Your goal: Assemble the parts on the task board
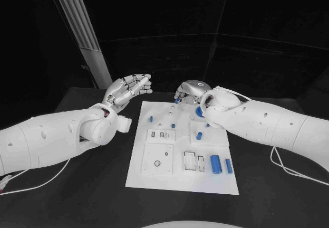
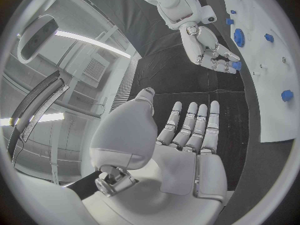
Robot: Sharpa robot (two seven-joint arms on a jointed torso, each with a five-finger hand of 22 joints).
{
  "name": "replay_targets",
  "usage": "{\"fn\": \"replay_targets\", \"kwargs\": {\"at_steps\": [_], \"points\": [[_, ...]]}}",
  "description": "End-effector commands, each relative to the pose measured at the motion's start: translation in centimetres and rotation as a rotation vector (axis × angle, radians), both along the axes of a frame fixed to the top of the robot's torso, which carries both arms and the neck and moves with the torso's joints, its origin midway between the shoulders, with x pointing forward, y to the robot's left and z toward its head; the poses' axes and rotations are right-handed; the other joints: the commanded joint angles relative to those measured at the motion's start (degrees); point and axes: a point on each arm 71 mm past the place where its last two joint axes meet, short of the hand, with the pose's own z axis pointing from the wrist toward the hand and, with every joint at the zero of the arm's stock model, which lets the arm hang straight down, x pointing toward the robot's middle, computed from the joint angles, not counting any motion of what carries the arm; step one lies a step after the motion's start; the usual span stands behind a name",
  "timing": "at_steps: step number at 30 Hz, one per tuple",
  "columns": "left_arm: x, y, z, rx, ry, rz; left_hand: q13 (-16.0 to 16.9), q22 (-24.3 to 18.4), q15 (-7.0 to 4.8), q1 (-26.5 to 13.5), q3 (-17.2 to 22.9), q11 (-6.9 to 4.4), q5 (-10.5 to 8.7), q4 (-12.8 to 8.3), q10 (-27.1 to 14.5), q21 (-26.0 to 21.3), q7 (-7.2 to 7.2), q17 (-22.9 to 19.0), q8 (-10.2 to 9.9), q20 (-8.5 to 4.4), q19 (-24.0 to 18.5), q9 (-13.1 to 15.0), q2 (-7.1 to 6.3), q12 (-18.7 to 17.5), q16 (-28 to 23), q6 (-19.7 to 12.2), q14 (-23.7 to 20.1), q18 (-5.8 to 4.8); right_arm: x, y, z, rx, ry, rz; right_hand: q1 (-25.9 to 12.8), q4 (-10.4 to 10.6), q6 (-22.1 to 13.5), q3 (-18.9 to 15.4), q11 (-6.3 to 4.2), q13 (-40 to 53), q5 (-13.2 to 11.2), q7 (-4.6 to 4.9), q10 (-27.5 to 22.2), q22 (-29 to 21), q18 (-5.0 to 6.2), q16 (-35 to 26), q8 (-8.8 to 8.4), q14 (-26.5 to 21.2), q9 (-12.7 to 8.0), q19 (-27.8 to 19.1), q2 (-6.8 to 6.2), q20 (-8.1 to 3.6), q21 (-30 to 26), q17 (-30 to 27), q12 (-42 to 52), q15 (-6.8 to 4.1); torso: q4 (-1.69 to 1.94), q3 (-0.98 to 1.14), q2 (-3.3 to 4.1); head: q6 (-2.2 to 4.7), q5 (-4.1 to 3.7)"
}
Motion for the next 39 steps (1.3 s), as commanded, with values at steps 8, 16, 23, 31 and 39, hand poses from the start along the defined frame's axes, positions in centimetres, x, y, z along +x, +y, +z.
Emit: {"fn": "replay_targets", "kwargs": {"at_steps": [8, 16, 23, 31, 39], "points": [[-0.4, 0.0, 1.2, -0.066, -0.152, -0.019, -0.03, -0.07, 0.07, 0.07, -0.24, 0.09, 0.08, 0.04, -0.5, -0.25, 7.83, -0.02, 0.34, -0.16, -0.45, 0.06, 0.68, 0.13, -0.25, -0.47, -0.33, -0.03, 0.5, 0.2, -0.3, -0.049, 0.022, 0.01, 0.61, 0.39, -0.07, 0.02, 0.04, -0.05, 0.16, 0.39, 0.33, 15.1, -0.86, 0.06, -0.3, 4.59, 0.04, 6.04, 3.0, 0.24, 0.18, 5.9, -0.34, 0.4, -0.04, -0.01, 0.12, -0.55, 0.36], [-0.4, -0.1, 1.3, -0.066, -0.153, -0.021, -0.03, -0.08, 0.07, 0.08, -0.25, 0.09, 0.08, 0.04, -0.52, -0.26, 7.83, -0.02, 0.37, -0.16, -0.47, 0.05, 0.72, 0.13, -0.26, -0.5, -0.34, -0.04, 0.9, 0.8, -0.5, -0.063, 0.031, 0.013, 0.66, 0.39, -0.06, 0.04, 0.04, -0.04, 0.16, 0.39, 0.34, 15.1, -0.86, 0.06, -0.33, 4.59, 0.04, 6.04, 3.02, 0.24, 0.18, 5.89, -0.39, 0.4, 0.07, -0.01, 0.1, -0.88, 0.73], [-0.3, -0.1, 1.3, -0.066, -0.154, -0.021, -0.03, -0.09, 0.08, 0.1, -0.25, 0.1, 0.09, 0.04, -0.55, -0.27, 7.83, -0.03, 0.4, -0.16, -0.51, 0.05, 0.76, 0.13, -0.27, -0.55, -0.37, -0.04, 1.3, 1.3, -0.6, -0.074, 0.04, 0.012, 0.81, 0.37, -0.05, 0.09, 0.04, -0.04, 0.16, 0.39, 0.39, 15.1, -0.86, 0.06, -0.41, 4.59, 0.04, 6.04, 3.06, 0.26, 0.18, 5.91, -0.53, 0.4, -0.06, -0.01, 0.06, -0.94, 0.97], [-0.3, -0.2, 1.3, -0.067, -0.154, -0.024, -0.03, -0.09, 0.08, 0.11, -0.26, 0.1, 0.09, 0.03, -0.56, -0.28, 7.83, -0.03, 0.42, -0.16, -0.53, 0.05, 0.78, 0.13, -0.27, -0.57, -0.38, -0.05, 1.8, 1.3, -0.8, -0.088, 0.049, 0.002, 0.9, 0.36, -0.07, 0.1, 0.04, -0.04, 0.16, 0.4, 0.39, 15.1, -0.86, 0.06, -0.48, 4.59, 0.03, 6.04, 3.05, 0.27, 0.18, 5.91, -0.64, 0.41, -0.1, -0.05, 0.05, -1.05, 1.14], [-0.3, -0.2, 1.3, -0.067, -0.155, -0.024, -0.03, -0.09, 0.08, 0.11, -0.26, 0.1, 0.09, 0.03, -0.56, -0.28, 7.83, -0.03, 0.42, -0.16, -0.53, 0.05, 0.78, 0.13, -0.27, -0.57, -0.38, -0.05, 2.0, 1.3, -1.0, -0.098, 0.06, 0.002, 0.97, 0.34, -0.06, 0.12, 0.04, -0.04, 0.16, 0.39, 0.4, 15.1, -0.86, 0.07, -0.52, 4.6, 0.03, 6.04, 3.05, 0.28, 0.18, 5.97, -0.72, 0.41, -0.14, -0.07, 0.01, -1.28, 1.32]]}}
